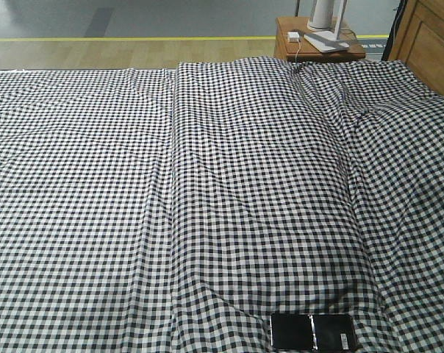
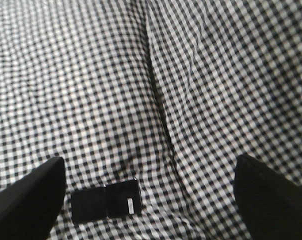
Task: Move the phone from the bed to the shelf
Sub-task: 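Move the right gripper down toward the black phone on the sheet, then close the right gripper on the black phone's edge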
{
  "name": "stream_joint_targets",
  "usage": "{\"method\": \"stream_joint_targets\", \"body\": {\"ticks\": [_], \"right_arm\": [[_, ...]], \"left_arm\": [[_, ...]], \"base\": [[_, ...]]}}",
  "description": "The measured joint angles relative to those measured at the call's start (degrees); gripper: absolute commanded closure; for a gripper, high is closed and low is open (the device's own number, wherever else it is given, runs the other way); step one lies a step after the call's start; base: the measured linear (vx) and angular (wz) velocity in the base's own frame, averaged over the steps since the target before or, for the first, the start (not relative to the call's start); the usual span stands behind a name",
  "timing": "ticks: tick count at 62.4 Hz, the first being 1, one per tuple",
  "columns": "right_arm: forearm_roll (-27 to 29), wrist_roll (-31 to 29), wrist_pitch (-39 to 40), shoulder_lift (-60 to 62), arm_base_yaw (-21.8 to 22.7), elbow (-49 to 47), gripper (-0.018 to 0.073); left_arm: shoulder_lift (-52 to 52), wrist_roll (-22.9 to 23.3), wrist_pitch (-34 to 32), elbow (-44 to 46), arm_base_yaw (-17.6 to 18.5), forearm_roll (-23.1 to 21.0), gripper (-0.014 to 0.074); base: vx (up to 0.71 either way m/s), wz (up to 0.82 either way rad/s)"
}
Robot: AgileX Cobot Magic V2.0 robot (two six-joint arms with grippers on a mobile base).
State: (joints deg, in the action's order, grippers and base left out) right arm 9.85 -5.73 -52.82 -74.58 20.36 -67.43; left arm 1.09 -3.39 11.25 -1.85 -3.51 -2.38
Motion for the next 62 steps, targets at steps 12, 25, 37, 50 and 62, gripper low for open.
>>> {"method": "stream_joint_targets", "body": {"ticks": [12, 25, 37, 50, 62], "right_arm": [[5.6, -8.9, 0.3, -12.0, 5.8, 0.0, -0.0063], [10.3, -16.3, 1.4, -25.2, 8.4, -0.2, -0.0055], [16.7, -22.1, 2.4, -37.6, 8.4, -0.3, -0.005], [24.9, -31.8, 3.6, -49.1, 8.4, -0.7, -0.0045], [29.7, -39.0, 4.4, -59.1, 8.4, -0.8, -0.0041]], "left_arm": [[0.0, 0.0, 0.0, 0.0, 0.0, 0.0, 0.0595], [0.0, 0.0, 0.0, 0.0, 0.0, 0.0, 0.0595], [0.0, 0.0, 0.0, 0.0, 0.0, 0.0, 0.0595], [0.0, 0.0, 0.0, 0.0, 0.0, 0.0, 0.0595], [0.0, 0.0, 0.0, 0.0, 0.0, 0.0, 0.0595]], "base": [[0.0, 0.0], [0.0, 0.0], [0.0, 0.0], [0.0, 0.0], [0.0, 0.0]]}}
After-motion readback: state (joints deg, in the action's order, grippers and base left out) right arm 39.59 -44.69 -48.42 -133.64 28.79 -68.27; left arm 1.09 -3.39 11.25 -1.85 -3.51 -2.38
